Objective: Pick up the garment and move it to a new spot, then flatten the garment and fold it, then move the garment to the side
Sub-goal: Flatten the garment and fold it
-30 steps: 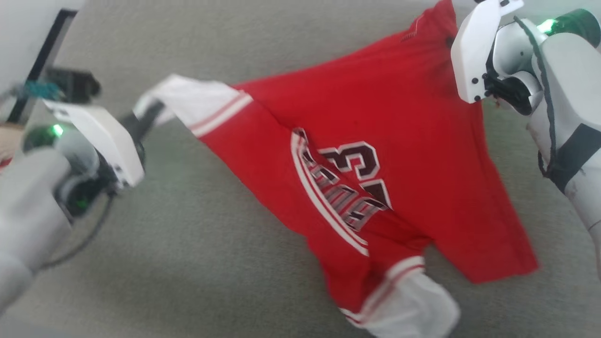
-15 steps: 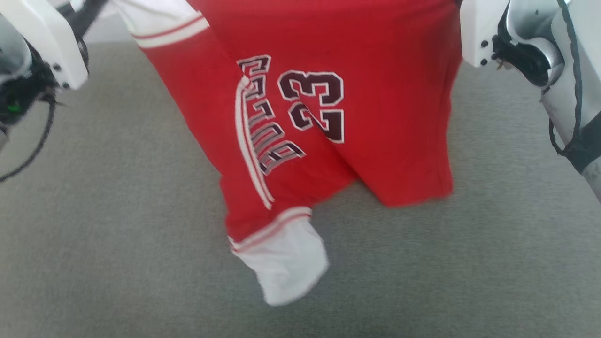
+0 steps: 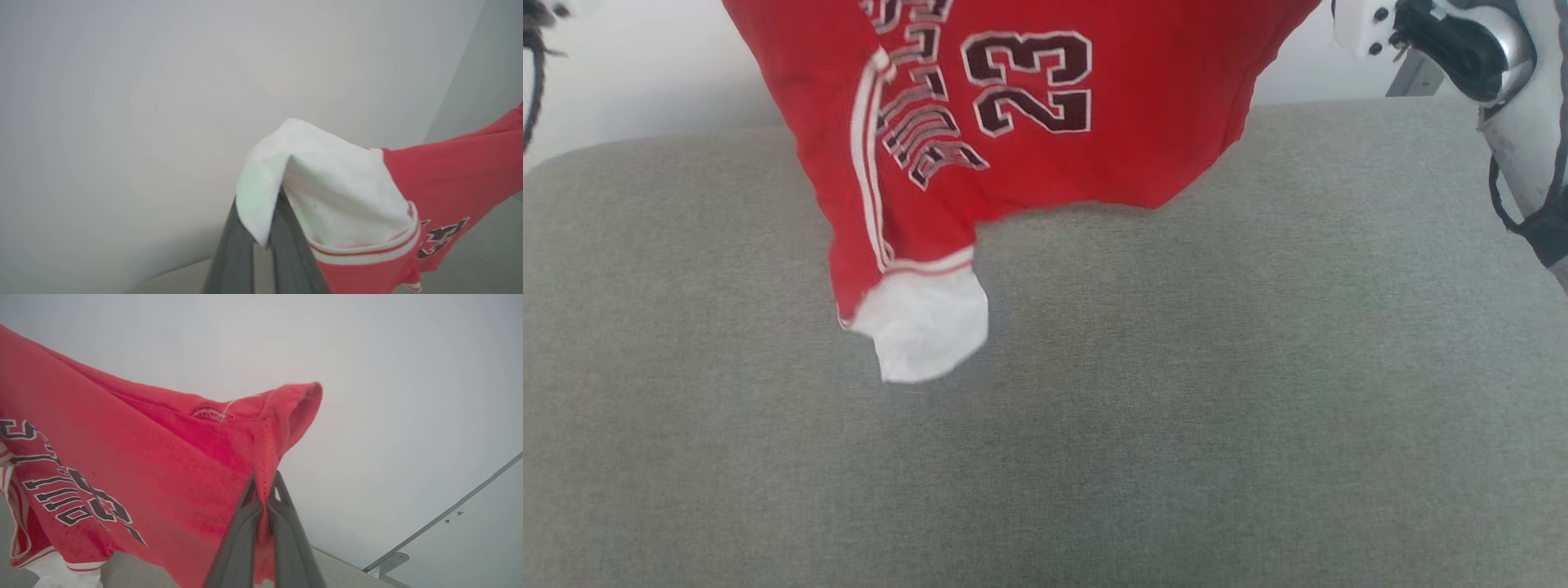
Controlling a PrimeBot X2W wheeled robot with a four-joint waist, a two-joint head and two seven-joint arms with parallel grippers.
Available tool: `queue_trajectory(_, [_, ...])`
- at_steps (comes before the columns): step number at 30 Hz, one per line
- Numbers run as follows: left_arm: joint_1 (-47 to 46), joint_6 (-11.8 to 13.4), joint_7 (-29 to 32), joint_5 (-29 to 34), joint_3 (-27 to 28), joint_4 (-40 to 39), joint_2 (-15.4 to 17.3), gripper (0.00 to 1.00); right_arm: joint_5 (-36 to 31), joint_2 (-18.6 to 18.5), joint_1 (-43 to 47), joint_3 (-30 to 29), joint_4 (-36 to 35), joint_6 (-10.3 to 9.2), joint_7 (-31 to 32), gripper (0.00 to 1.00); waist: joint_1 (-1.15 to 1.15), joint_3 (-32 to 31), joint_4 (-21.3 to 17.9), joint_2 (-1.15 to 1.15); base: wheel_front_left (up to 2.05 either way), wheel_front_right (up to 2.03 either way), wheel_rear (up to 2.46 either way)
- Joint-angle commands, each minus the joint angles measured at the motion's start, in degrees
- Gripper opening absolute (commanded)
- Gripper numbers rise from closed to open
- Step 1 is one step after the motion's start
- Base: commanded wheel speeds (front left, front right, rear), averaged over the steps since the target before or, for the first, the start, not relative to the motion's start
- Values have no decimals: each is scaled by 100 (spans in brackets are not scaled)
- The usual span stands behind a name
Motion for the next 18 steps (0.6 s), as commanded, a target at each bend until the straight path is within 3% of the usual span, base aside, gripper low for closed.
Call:
queue_trajectory(1, [-163,16,9,28,5,73,11,0,-74,23,-68,-74,-8,-31,-37,0,0,0,-41,0,0,0,0])
queue_trajectory(7, [-539,17,-145,224,-48,156,38,0,-296,135,-223,-261,4,-32,-105,0,0,191,-133,0,0,0,0])
queue_trajectory(18, [-1429,18,-1227,734,-35,466,100,0,-1414,678,-951,-1032,737,-32,-769,0,0,1179,-247,0,0,0,0])
